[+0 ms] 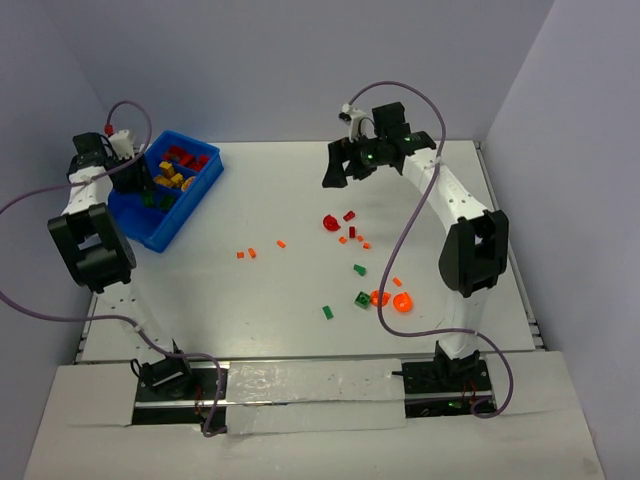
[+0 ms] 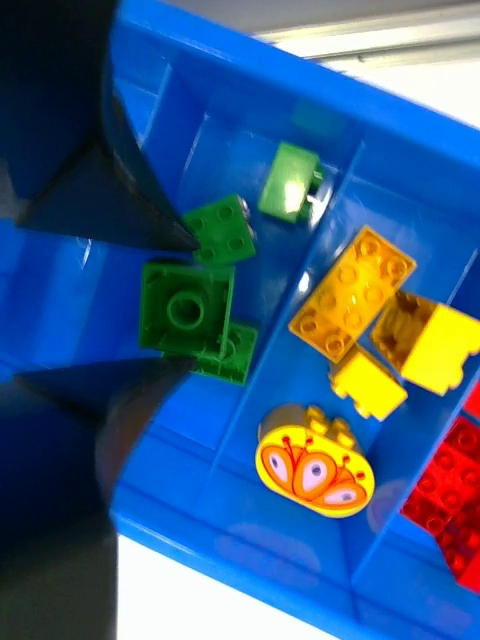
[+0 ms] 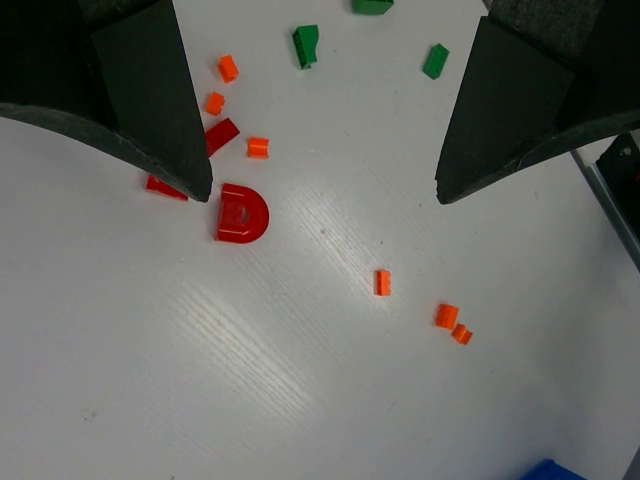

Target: Sort the legos into containers by color

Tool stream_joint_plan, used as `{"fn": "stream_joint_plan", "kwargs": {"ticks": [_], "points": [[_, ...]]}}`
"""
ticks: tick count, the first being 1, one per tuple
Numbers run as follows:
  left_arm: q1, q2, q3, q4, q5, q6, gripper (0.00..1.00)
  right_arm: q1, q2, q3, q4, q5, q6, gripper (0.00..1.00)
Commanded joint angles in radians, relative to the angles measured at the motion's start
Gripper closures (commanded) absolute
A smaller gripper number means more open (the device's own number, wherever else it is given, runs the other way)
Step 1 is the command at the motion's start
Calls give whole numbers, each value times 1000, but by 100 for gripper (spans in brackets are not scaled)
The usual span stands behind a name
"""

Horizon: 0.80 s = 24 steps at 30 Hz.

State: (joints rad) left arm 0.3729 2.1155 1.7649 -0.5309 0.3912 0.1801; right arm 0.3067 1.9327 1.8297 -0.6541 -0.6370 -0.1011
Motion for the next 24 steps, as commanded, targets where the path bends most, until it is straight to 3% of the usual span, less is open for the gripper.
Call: {"fn": "stream_joint_plan", "kwargs": {"ticks": [1, 6, 13, 17, 24], "points": [[-12, -25, 11, 7, 0, 23, 36, -11, -76, -14, -55, 19, -101, 0], [-15, -45, 2, 10, -3, 33, 31, -11, -134, -103, -188, 47, -265, 3], [-19, -82, -26, 12, 9, 32, 31, 19, -259, -298, -357, 91, -571, 17], [-25, -105, -38, 11, 9, 35, 31, 68, -364, -471, -403, 130, -758, 18], [-27, -124, -50, 23, 19, 31, 30, 224, -519, -708, -345, 255, -896, 20]]}}
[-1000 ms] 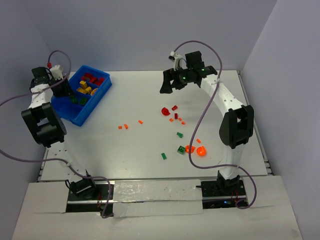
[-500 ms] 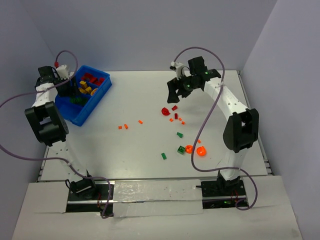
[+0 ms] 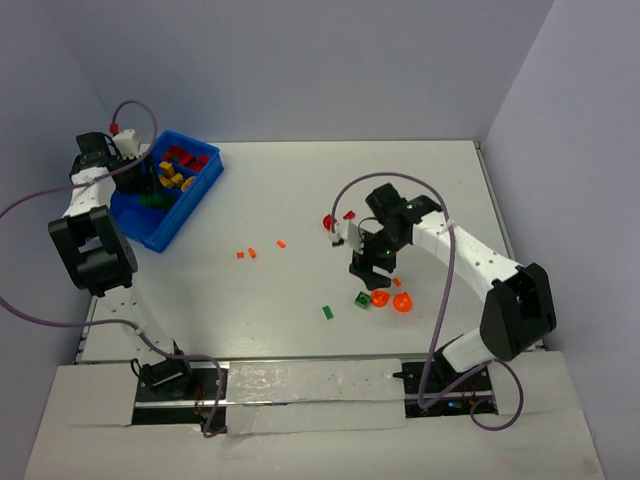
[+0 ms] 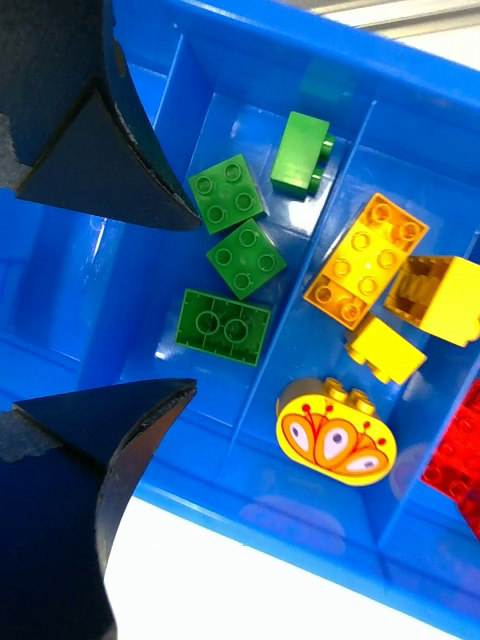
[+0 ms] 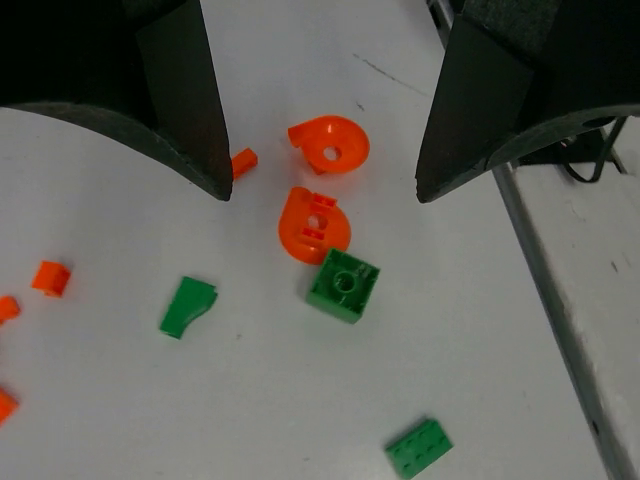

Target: Sort the legos into containers by color

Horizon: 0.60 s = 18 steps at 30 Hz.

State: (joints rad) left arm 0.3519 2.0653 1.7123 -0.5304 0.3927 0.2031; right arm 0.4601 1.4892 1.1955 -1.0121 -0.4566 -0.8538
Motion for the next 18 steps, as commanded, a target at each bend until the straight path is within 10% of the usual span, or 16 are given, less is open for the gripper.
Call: {"fn": "stream_joint_plan", "kwargs": {"ticks": [1, 18], "points": [[-7, -74, 1, 24, 19, 7, 30, 89, -86, -103, 27, 86, -161, 19], [-5, -147, -114, 74, 36, 75, 28, 212, -41, -272, 325, 67, -340, 11]]}}
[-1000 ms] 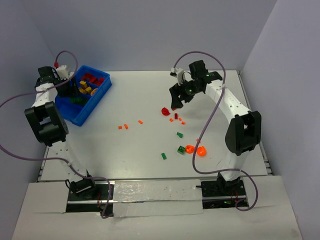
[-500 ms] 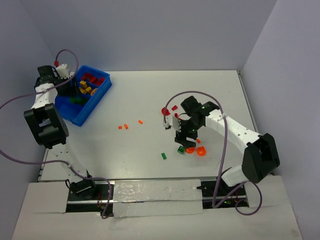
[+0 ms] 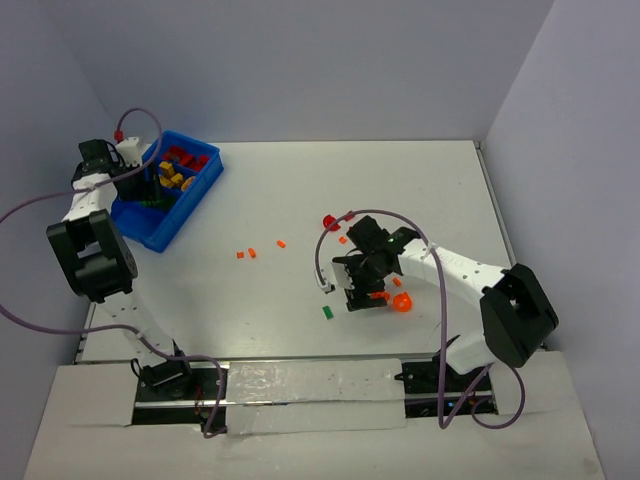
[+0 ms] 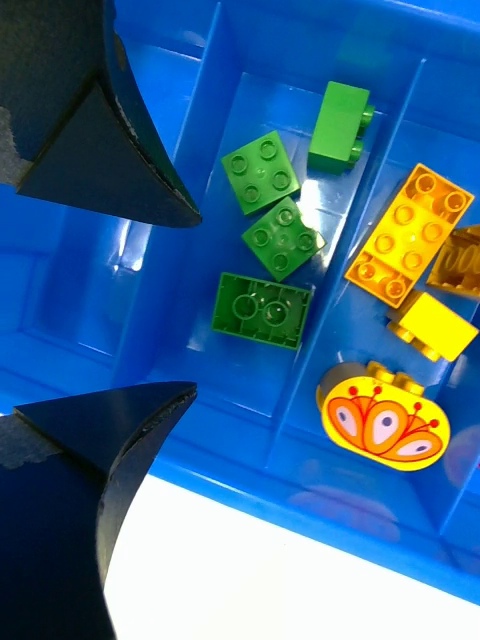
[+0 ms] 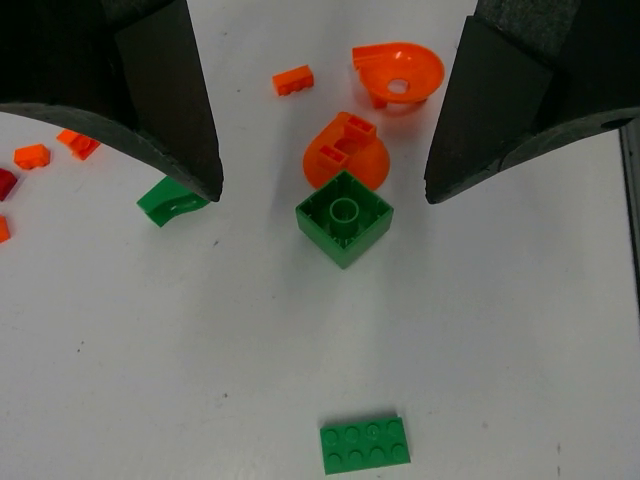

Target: Sort the legos into containers by color

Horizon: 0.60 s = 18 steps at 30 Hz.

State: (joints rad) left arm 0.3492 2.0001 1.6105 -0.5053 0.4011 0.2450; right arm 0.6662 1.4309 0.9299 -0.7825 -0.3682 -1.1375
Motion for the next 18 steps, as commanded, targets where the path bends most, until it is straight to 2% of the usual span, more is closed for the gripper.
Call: {"fn": "stream_joint_plan", "kwargs": {"ticks": [1, 12, 18], "points": [[-3, -90, -22, 52, 30, 36, 28, 6, 27, -5, 99, -28, -69, 11], [-3, -130, -76, 85, 42, 13, 27, 3, 68, -57, 97, -41, -162, 7], [-4, -148, -99, 94, 39, 16, 27, 3, 77, -78, 94, -38, -175, 7]]}}
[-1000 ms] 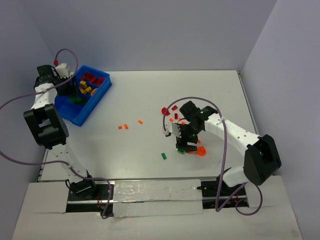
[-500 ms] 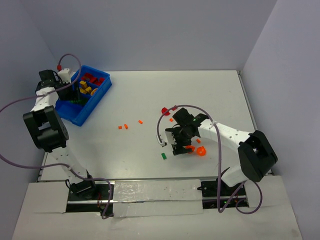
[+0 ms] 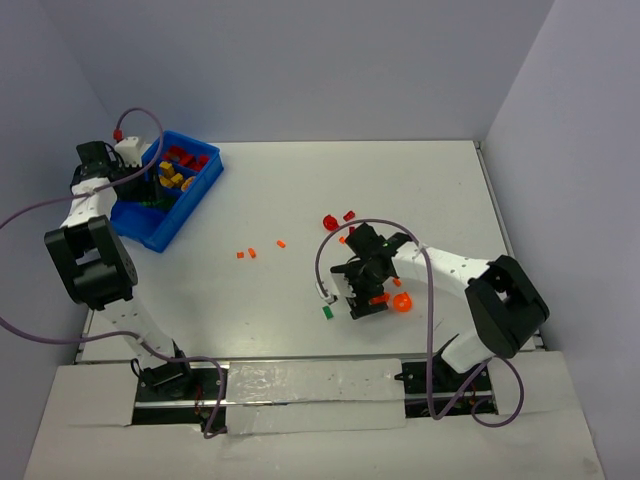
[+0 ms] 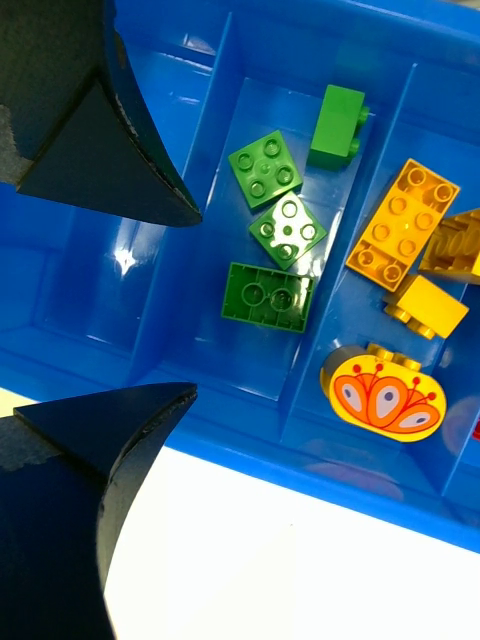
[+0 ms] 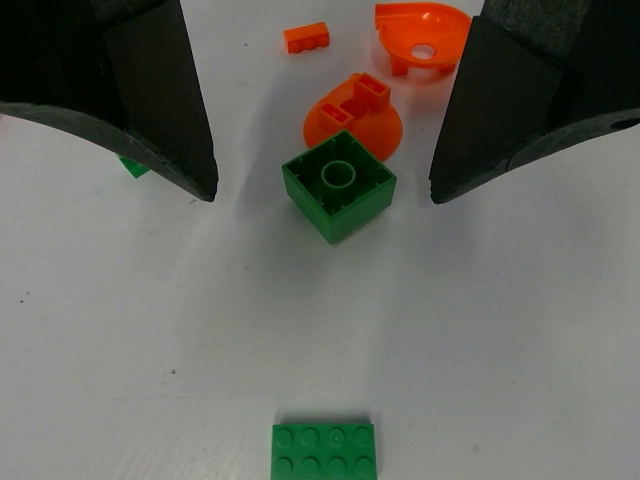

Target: Sort the legos into containers by color

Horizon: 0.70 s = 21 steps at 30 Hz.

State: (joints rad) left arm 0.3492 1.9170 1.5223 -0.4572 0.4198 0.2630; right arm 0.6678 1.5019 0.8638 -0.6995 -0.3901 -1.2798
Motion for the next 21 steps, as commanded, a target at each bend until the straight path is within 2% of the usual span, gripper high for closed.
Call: {"fn": "stream_joint_plan", "kwargs": {"ticks": [1, 17, 21], "points": [[-4, -67, -11, 46, 22, -1, 27, -2, 6, -15, 14, -16, -42, 7], [-3, -44, 18, 37, 30, -7, 27, -22, 27, -45, 26, 14, -111, 17], [-4, -43, 22, 40, 30, -11, 27, -31, 26, -51, 26, 19, -129, 22]]}}
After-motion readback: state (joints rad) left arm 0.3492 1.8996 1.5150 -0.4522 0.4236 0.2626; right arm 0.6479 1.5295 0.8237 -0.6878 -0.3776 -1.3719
